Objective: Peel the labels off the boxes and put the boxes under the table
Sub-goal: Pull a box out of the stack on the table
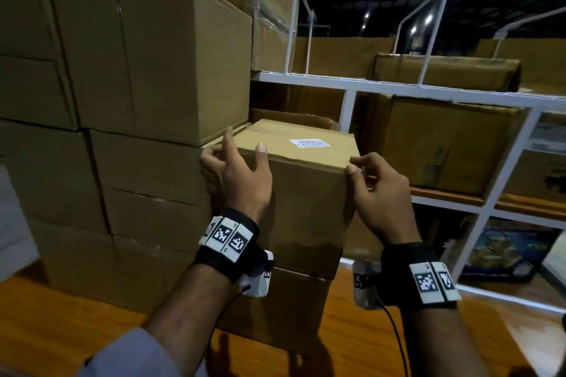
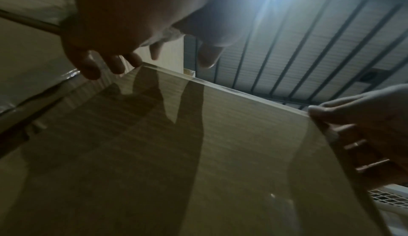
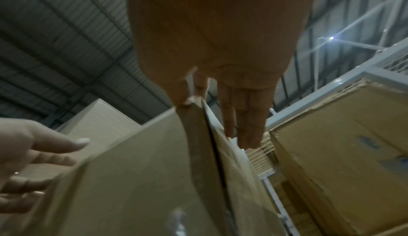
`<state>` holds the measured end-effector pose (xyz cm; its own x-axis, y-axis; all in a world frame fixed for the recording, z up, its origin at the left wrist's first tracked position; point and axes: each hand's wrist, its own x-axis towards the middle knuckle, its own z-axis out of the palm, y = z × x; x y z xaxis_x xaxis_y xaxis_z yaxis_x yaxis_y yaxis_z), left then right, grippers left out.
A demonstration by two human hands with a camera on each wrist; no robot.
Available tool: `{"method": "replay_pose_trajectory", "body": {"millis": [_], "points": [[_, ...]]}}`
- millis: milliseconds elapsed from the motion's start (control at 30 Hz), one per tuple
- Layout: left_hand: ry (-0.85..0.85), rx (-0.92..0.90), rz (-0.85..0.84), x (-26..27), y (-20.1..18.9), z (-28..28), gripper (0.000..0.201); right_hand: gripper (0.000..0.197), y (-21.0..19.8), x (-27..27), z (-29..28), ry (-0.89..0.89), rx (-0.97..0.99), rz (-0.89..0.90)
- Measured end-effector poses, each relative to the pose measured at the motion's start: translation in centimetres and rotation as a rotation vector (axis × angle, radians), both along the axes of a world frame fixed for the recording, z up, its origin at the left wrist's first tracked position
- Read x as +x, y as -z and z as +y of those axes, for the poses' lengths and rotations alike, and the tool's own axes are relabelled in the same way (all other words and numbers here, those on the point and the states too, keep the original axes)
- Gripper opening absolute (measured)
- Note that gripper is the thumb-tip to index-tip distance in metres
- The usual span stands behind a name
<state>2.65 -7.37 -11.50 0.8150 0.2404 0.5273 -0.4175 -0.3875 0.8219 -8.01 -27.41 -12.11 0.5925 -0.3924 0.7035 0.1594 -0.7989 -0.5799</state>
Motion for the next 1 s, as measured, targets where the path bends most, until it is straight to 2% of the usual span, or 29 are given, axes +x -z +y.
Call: {"method": "replay_pose_trajectory", "body": {"millis": [67, 167, 233, 333, 433, 500, 567, 633, 733, 800, 867, 1000], "points": [[0.073, -0.051, 0.000, 0.3, -0.7, 0.2, 0.029, 0.024, -0.1, -0.3, 0.0, -0.016, 0.062, -0.062], [0.137, -0.073, -0.020, 0.9, -1.4, 1.0, 0.018, 0.033, -0.9, -0.2, -0.2, 0.039, 0.172, -0.120], [0.188, -0.068, -0.036, 1.6, -1.8, 1.7, 0.024, 0.034, -1.4, -0.1, -0.7, 0.111, 0.240, -0.120], [0.387, -0.071, 0.071, 2.6, -2.6, 2.6, 0.052, 0.024, -1.6, 0.1, -2.3, 0.129, 0.352, 0.000], [0.566, -0.114, 0.269, 4.2, -3.5, 2.9, 0.071, 0.051, -2.1, 0.4, -2.9, -0.053, 0.548, 0.173], [0.665, -0.080, 0.374, 6.7, -3.0, 2.7, 0.083, 0.061, -2.7, 0.3, -2.5, -0.198, 0.669, 0.233], [0.752, -0.073, 0.445, 9.6, -2.0, 2.3, 0.105, 0.062, -3.1, 0.1, -2.3, -0.252, 0.671, 0.268], [0.800, -0.093, 0.491, 8.9, -2.5, 2.2, 0.115, 0.062, -3.1, -0.1, -2.3, -0.215, 0.588, 0.271], [0.789, -0.131, 0.483, 2.6, -5.6, 2.7, 0.099, 0.062, -3.4, -1.2, -2.1, -0.171, 0.531, 0.247], [0.804, -0.135, 0.433, 0.8, -6.4, 2.7, 0.083, 0.074, -3.7, -2.2, -1.9, -0.179, 0.519, 0.210], [0.832, -0.144, 0.381, 0.0, -6.5, 2.5, 0.078, 0.082, -4.0, -3.4, -1.9, -0.179, 0.507, 0.173], [0.866, -0.107, 0.274, -2.5, -7.4, 2.2, 0.086, 0.059, -4.5, -6.1, -1.8, -0.132, 0.490, 0.110]]}}
